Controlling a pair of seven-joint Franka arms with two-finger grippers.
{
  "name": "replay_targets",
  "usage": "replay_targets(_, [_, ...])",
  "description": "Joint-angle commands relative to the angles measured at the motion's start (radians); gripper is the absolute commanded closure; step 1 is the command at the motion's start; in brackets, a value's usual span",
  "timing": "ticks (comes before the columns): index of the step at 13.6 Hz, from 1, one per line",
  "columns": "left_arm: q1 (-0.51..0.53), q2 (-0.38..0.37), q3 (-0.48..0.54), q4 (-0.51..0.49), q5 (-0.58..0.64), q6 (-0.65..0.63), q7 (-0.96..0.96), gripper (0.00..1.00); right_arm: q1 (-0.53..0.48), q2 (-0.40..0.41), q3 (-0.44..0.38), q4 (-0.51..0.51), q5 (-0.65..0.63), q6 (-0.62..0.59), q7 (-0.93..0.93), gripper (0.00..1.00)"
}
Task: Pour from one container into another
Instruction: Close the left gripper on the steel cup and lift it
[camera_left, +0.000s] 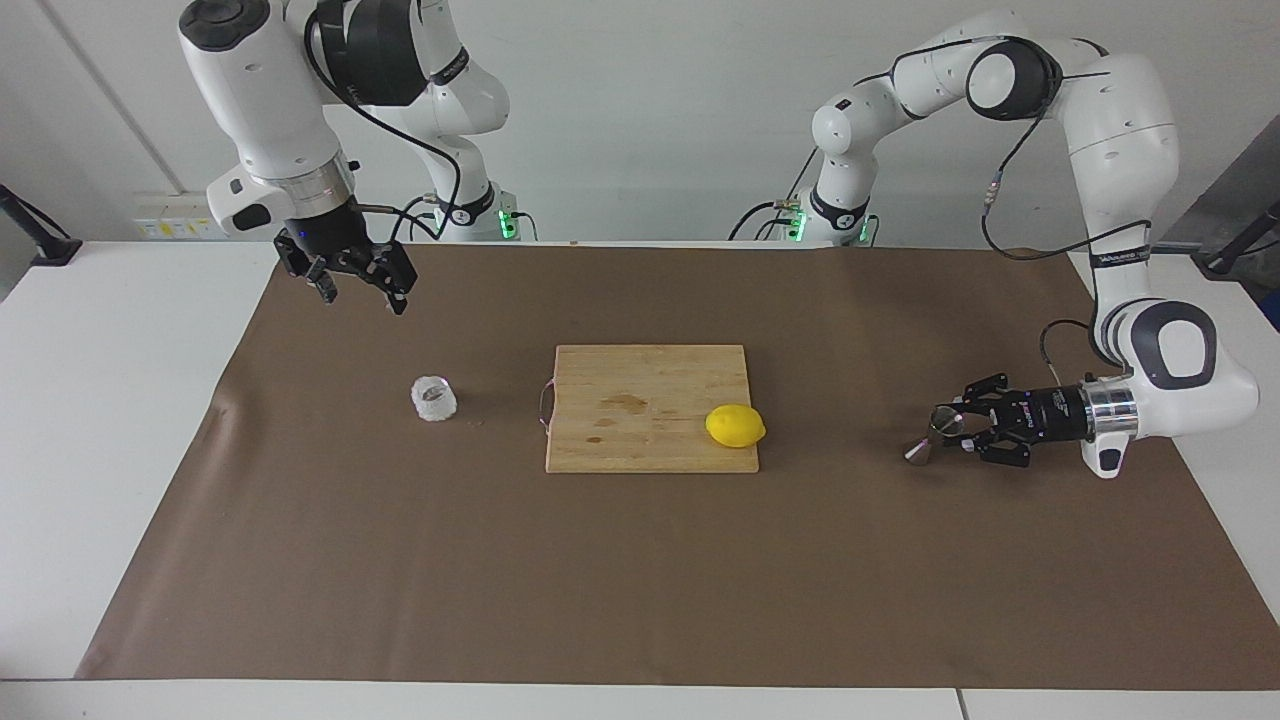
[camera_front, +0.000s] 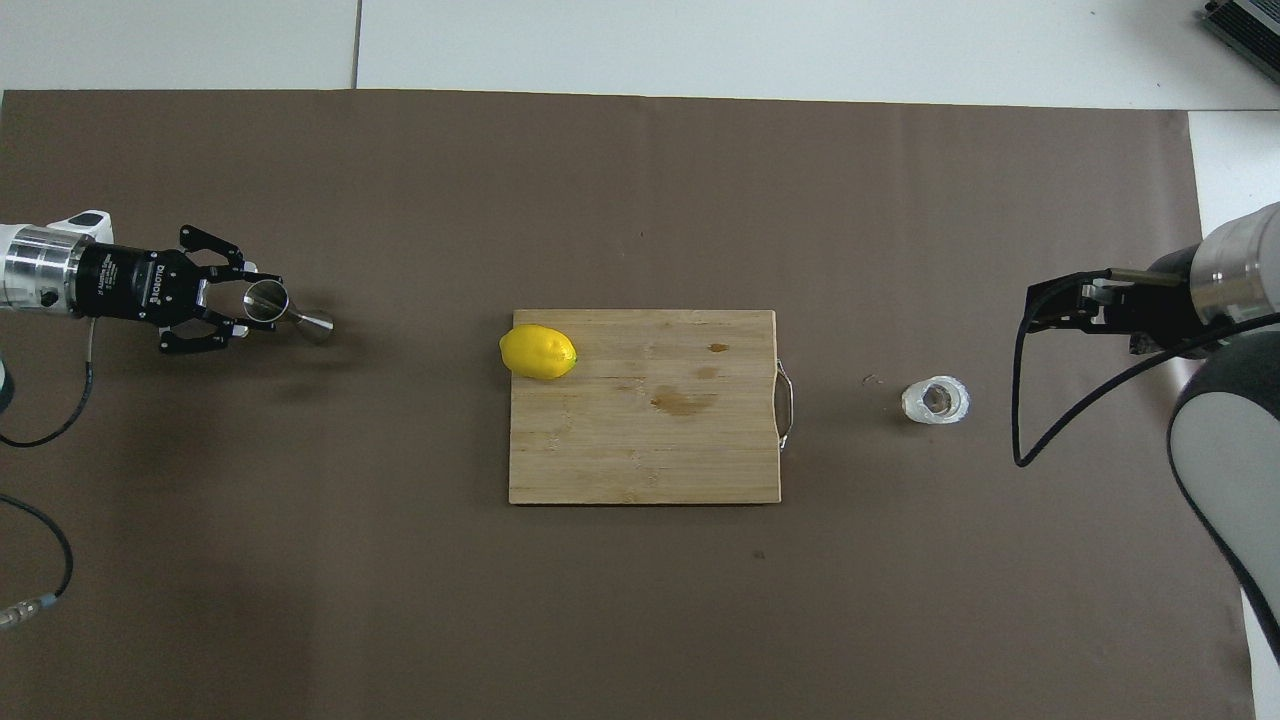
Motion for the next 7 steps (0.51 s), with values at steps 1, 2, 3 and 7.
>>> replay_targets(1, [0.008, -0.022, -0.041, -0.011, -0.044, -0.031, -0.02, 1.0, -0.01, 0.001, 0.005, 0.012, 0.023, -0.017, -0.027, 0.0])
replay_targets(2, [0.001, -0.036, -0.057, -0.014, -0.054, -0.032, -0.037, 1.0, -0.01, 0.001, 0.005, 0.012, 0.023, -0.017, -0.027, 0.0])
replay_targets(3, [-0.008, -0.053, -0.063, -0.02, -0.063, -0.034, -0.062, 1.0, -0.01, 0.001, 0.005, 0.012, 0.023, -0.017, -0.027, 0.0])
replay_targets(7, [-0.063, -0.146, -0.074, -0.104, -0.129, -0.028, -0.074, 1.0, -0.01, 0.001, 0.005, 0.012, 0.023, -0.017, -0.027, 0.0])
